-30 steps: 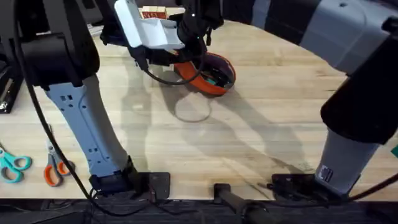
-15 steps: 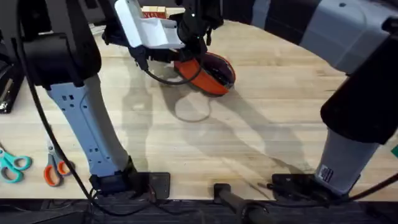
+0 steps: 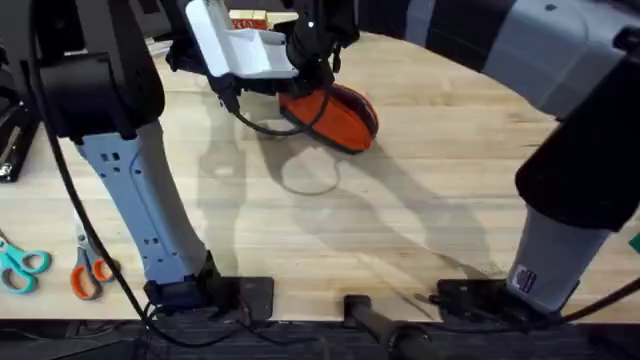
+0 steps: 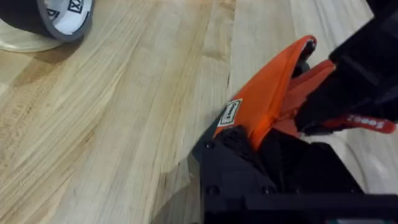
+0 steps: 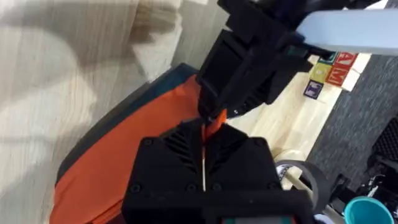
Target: Unzip the bag, pick up the pens from the table one at a time and place them inside, then zip the bag closed.
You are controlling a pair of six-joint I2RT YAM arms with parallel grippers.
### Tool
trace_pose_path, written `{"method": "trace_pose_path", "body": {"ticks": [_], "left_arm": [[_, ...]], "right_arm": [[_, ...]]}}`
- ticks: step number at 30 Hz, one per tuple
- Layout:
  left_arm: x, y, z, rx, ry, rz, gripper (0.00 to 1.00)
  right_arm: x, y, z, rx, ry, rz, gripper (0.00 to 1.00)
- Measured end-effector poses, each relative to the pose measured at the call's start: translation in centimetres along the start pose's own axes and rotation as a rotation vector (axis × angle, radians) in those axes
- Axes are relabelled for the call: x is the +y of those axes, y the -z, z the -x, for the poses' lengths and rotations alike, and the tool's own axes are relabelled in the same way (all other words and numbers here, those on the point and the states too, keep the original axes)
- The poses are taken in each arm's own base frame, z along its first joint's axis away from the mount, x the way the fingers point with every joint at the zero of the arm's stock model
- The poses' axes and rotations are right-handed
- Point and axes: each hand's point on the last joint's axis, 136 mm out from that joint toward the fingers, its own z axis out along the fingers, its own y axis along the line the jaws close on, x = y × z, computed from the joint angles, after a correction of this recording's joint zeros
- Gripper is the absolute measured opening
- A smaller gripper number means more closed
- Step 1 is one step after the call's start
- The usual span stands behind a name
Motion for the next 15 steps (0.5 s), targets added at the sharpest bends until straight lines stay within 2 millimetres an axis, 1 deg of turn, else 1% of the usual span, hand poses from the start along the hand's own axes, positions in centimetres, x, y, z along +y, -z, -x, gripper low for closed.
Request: {"method": "trace_pose_path", "body": {"ticks": [15], "left_arm": [[0.01, -0.03, -0.1, 0.006, -0.001, 0.0, 0.041]], "right_arm": [[0.08, 0.0, -0.16, 0.004, -0.002, 0.004, 0.03]]}}
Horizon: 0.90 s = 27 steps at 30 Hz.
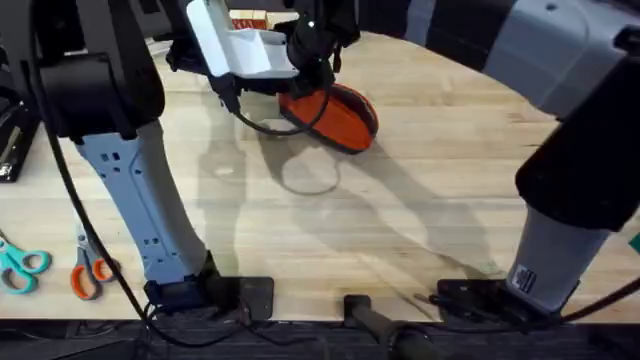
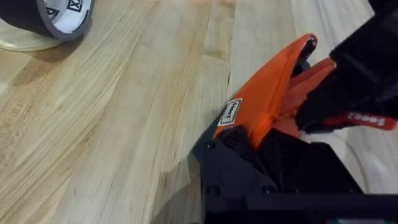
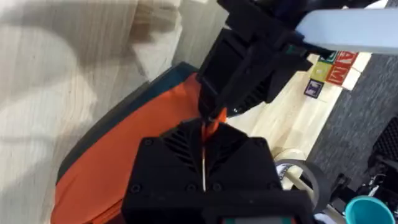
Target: Unzip the bag, pick up the pens from the table one at a time and place them inside, then zip the bag closed.
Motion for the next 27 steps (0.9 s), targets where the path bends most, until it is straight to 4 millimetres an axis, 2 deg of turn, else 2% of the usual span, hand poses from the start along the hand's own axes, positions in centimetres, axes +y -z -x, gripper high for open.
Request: {"method": "trace_pose_path", "body": {"ticks": [23, 27], "left_arm": [[0.0, -0.1, 0.0, 0.002, -0.006, 0.0, 0.041], [0.0, -0.1, 0.0, 0.003, -0.005, -0.001, 0.041]], "right_arm": [[0.4, 0.1, -1.7, 0.059, -0.029, 0.018, 0.03], [1.1, 0.2, -2.3, 0.082, -0.038, 0.049, 0.029]]}}
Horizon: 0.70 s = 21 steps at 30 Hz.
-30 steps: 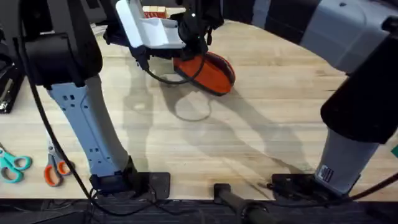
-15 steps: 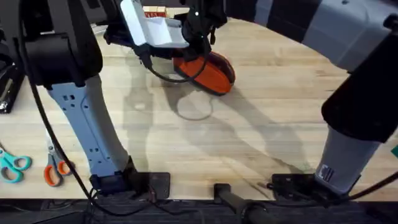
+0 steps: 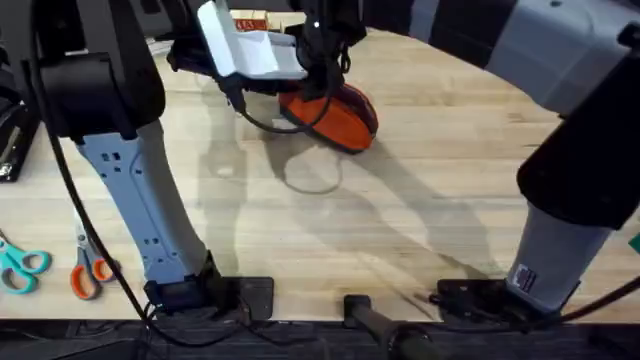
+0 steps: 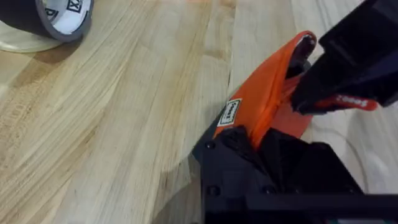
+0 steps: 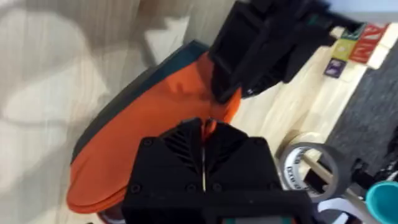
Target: Unzip the bag, pick up the pens from the table one at a time and place them inside, then zip the bag closed.
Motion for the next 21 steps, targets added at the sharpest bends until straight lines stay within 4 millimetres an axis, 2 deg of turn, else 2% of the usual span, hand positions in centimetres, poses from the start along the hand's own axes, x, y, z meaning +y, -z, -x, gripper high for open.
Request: {"method": "trace_pose_path", "body": {"ticks": [9, 21], "left_arm": [[0.1, 0.0, -0.1, 0.004, -0.004, 0.002, 0.041], [0.1, 0.0, -0.1, 0.006, -0.007, 0.002, 0.041]], "right_arm": [[0.8, 0.1, -2.4, 0.043, -0.091, 0.053, 0.029], [1.4, 0.2, -3.6, 0.11, -0.14, 0.068, 0.03]]}}
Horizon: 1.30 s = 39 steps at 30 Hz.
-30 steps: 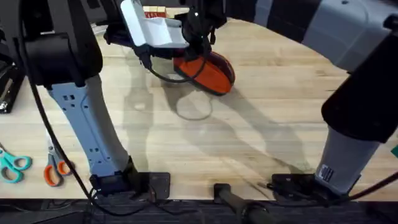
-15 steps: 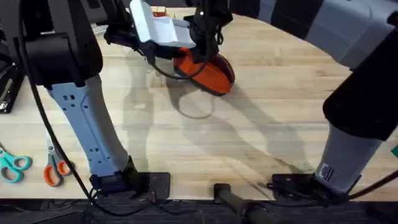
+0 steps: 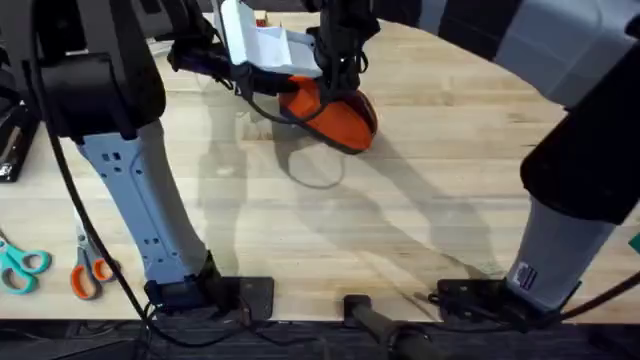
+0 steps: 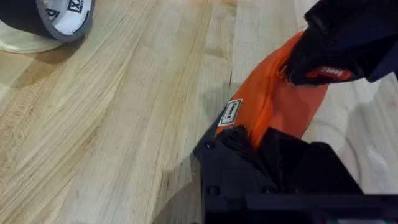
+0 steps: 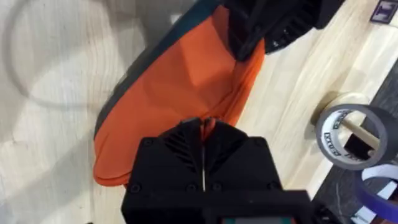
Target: Unzip the bag, pick up the pens from the table one at a time and place them inside, then zip the bag closed.
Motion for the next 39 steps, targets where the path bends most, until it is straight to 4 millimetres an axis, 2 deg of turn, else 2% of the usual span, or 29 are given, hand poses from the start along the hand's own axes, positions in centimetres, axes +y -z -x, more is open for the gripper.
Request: {"method": "trace_pose_path", "body": {"ticks": [19, 26, 39], "left_arm": [[0.0, 0.0, -0.1, 0.005, -0.003, 0.001, 0.041], [0.1, 0.0, -0.1, 0.005, -0.002, 0.002, 0.041], [0.1, 0.0, -0.1, 0.006, -0.002, 0.002, 0.041]], "right_arm": [[3.2, 0.7, -2.4, 0.127, -0.168, 0.112, 0.03], [4.6, 2.8, -4.2, 0.204, -0.23, 0.134, 0.03], [6.0, 3.5, -5.9, 0.283, -0.351, 0.174, 0.03]]}}
